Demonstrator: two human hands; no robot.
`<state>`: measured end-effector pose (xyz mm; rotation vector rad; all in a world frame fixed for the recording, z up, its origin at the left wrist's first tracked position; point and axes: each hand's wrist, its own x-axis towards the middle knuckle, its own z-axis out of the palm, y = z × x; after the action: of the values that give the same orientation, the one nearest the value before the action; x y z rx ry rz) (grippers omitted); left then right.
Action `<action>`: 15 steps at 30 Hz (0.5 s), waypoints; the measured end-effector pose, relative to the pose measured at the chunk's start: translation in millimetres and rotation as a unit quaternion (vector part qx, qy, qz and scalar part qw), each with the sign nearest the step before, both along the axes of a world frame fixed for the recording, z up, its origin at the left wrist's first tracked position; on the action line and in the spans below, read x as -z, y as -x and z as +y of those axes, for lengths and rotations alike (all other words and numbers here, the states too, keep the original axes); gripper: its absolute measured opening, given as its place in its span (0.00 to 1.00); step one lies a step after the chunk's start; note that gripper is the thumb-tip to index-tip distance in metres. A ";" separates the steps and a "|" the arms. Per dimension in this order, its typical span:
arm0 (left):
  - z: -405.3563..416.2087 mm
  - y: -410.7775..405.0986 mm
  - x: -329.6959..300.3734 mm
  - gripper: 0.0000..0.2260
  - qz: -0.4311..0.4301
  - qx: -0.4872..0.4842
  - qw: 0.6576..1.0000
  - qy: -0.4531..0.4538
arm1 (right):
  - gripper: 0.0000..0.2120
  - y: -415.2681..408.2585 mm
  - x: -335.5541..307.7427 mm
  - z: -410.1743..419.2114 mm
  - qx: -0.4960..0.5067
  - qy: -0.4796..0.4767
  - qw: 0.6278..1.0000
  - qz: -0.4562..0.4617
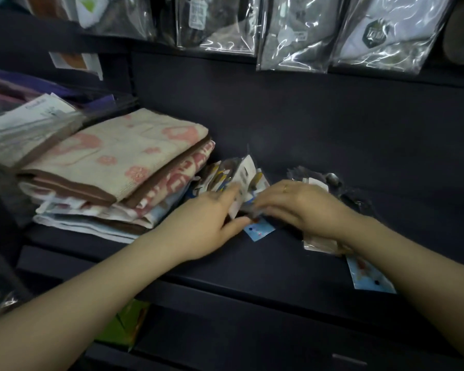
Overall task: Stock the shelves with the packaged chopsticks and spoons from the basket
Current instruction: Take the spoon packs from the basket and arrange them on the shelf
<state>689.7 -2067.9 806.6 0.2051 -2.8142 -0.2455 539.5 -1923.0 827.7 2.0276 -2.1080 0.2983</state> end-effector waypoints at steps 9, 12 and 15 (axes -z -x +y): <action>4.2 7.4 9.6 0.24 -0.046 -0.004 0.999 0.007 | 0.07 24.2 -17.5 7.1 0.165 0.281 0.927 -0.187; 7.6 2.7 8.1 0.26 -0.047 0.010 0.999 0.000 | 0.06 22.2 -15.4 8.9 0.143 0.257 0.932 -0.211; 10.8 -7.8 3.2 0.25 0.009 -0.017 1.000 -0.004 | 0.12 10.8 -3.3 4.6 0.061 0.127 0.981 -0.136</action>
<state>697.5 -2057.1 803.4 0.2522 -2.7892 -0.2488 528.6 -1918.4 830.9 1.7877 -2.1994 0.8215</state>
